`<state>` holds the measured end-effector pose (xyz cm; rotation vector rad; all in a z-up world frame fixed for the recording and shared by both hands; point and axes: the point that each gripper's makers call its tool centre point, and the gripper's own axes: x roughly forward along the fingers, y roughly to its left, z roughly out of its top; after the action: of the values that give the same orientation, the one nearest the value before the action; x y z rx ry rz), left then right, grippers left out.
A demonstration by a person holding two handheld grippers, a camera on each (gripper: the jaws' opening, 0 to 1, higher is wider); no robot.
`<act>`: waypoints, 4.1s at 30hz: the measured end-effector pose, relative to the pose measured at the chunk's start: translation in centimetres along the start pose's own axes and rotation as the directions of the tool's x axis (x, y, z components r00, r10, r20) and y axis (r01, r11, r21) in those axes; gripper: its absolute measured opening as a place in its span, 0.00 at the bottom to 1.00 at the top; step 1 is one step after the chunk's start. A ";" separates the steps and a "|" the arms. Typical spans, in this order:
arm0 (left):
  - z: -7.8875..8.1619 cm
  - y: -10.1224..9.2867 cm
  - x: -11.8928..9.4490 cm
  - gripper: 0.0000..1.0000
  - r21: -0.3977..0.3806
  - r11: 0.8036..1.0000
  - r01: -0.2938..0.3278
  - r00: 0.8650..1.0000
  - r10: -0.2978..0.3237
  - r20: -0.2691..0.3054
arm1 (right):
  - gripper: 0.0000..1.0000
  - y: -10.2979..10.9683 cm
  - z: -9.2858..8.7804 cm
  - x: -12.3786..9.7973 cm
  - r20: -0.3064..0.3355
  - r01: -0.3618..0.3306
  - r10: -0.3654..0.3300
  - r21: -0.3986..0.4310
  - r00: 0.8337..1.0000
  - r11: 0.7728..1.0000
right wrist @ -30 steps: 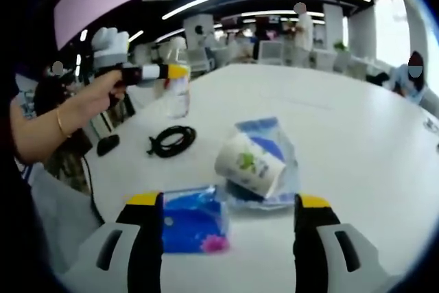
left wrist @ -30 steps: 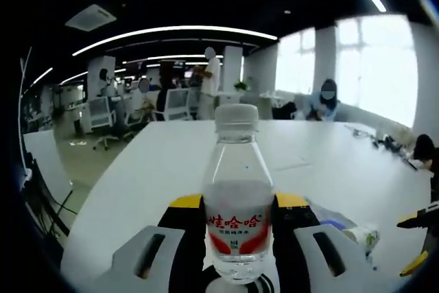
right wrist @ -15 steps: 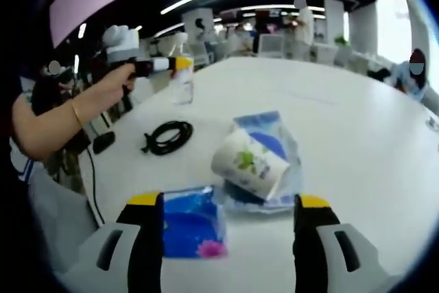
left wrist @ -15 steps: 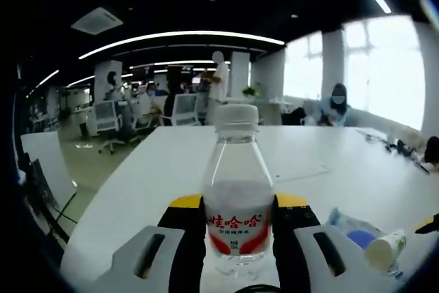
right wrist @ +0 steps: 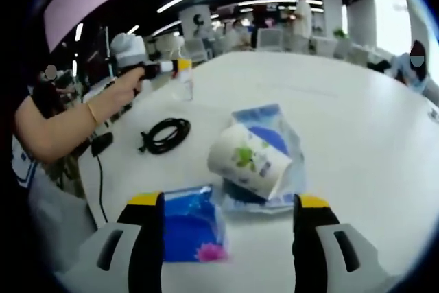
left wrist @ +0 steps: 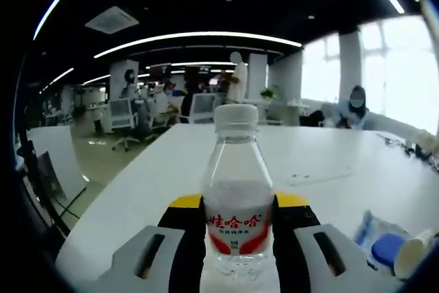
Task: Arrange the tabletop items into an orderly group along one side of the table until the central work area is clear of visible clutter.
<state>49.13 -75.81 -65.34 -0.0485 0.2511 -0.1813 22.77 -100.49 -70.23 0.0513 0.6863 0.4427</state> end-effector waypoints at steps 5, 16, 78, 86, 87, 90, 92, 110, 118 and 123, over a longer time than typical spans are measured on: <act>-1.0 0.9 0.9 0.35 -0.012 1.000 -0.020 1.000 0.020 0.007 | 0.73 -0.5 0.4 -0.1 0.028 -0.007 0.005 0.071 1.000 0.997; -1.2 0.6 0.0 0.35 0.013 0.999 -0.033 0.999 0.032 0.022 | 0.74 0.3 0.4 -0.1 0.046 -0.039 0.035 0.092 0.998 0.995; -1.3 -0.9 -3.7 0.75 0.070 0.997 0.014 0.999 -0.011 -0.037 | 0.72 -0.1 3.1 -0.2 0.095 -0.034 0.047 -0.128 0.994 0.991; 0.7 -2.1 -5.5 0.93 0.068 0.991 0.116 0.993 -0.117 0.011 | 0.70 -0.6 3.1 -0.3 0.079 -0.035 0.053 -0.205 0.995 0.978; 0.9 -2.2 -5.6 0.94 0.080 0.989 0.125 0.992 -0.126 0.011 | 0.69 -0.7 2.9 -0.2 0.064 -0.040 0.056 -0.221 0.996 0.974; 1.9 -2.9 -6.3 0.98 0.088 0.981 0.170 0.985 -0.173 0.024 | 0.66 -1.1 2.6 0.0 0.045 -0.040 0.053 -0.257 0.998 0.966; 2.1 -3.5 -6.7 1.00 0.097 0.974 0.202 0.979 -0.204 0.012 | 0.66 -1.2 2.5 0.1 0.038 -0.044 0.056 -0.267 0.998 0.963; 1.6 -6.1 -11.8 1.00 0.202 0.920 0.336 0.942 -0.329 -0.069 | 0.58 -2.0 2.0 1.4 -0.046 -0.092 0.081 -0.414 0.996 0.906; 0.5 -7.7 -14.3 1.00 0.224 0.884 0.411 0.912 -0.395 -0.115 | 0.54 -2.9 1.5 2.4 -0.091 -0.098 0.061 -0.498 0.994 0.862; -0.1 -8.8 -15.4 0.99 0.234 0.863 0.448 0.894 -0.427 -0.138 | 0.50 -3.1 1.0 3.0 -0.123 -0.115 0.058 -0.532 0.991 0.839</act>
<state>32.90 -81.57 -61.07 0.1669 0.2938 -0.6730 26.60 -101.93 -71.81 -0.4813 0.6397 0.7184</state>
